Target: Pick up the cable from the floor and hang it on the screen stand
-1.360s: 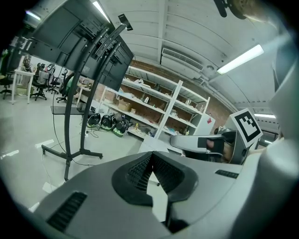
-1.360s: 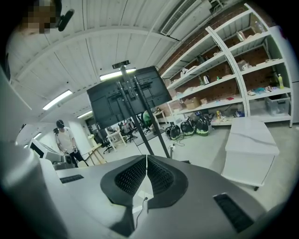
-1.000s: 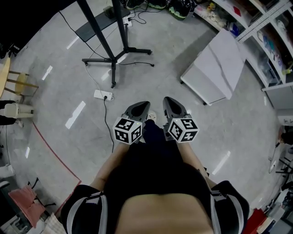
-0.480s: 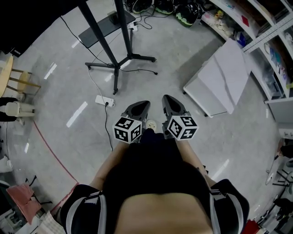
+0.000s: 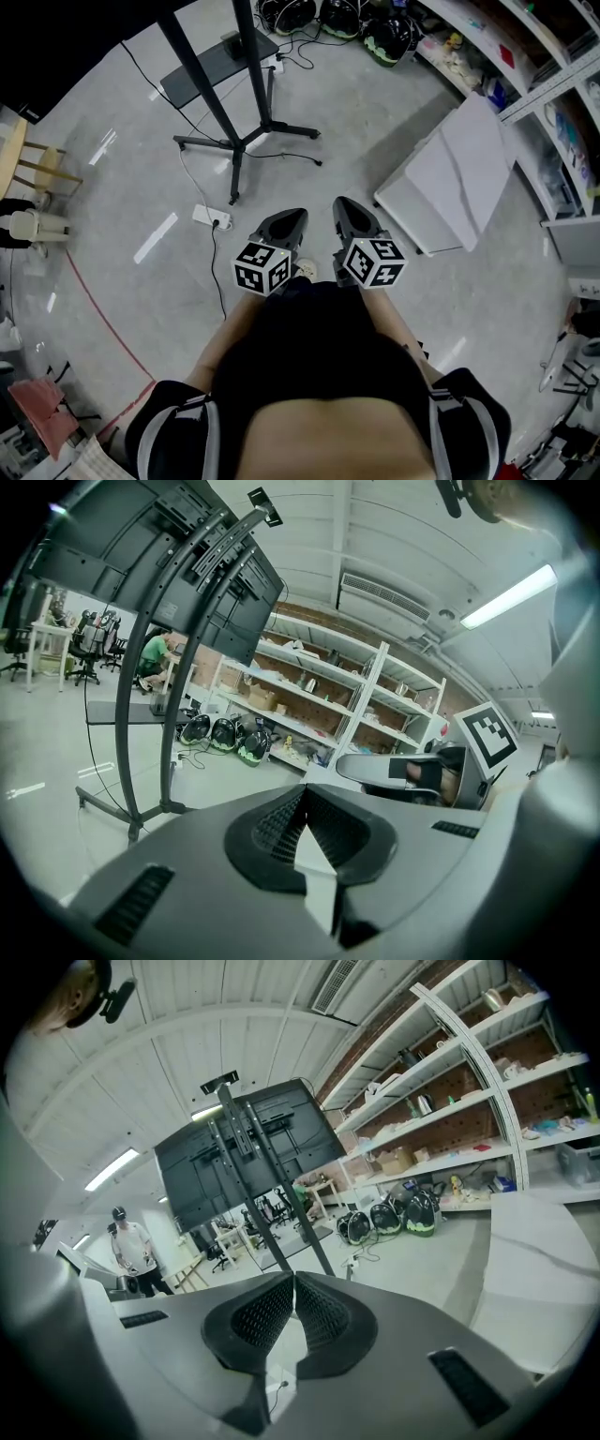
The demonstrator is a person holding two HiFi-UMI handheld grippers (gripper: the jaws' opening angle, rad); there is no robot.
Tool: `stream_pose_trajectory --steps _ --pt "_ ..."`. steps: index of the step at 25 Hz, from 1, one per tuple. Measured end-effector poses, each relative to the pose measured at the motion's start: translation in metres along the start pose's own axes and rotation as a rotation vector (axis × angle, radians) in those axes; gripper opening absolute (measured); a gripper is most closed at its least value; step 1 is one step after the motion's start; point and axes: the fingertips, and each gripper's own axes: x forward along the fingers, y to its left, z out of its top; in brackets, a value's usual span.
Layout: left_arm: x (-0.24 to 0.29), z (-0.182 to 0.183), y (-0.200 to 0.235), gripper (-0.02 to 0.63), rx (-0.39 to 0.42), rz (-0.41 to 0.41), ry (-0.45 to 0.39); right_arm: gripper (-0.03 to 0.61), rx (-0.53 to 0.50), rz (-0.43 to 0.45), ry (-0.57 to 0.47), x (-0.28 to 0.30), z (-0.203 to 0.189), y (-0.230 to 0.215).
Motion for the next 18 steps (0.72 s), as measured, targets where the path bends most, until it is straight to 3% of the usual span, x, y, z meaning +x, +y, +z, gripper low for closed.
stream_pose_trajectory --steps 9,18 --pt "0.006 -0.002 0.002 0.006 0.01 0.014 0.005 0.026 -0.006 0.013 0.017 -0.002 -0.007 -0.005" --pt "0.011 0.009 0.007 0.006 0.034 0.017 0.006 0.026 -0.002 -0.041 -0.024 -0.009 0.014 -0.03"
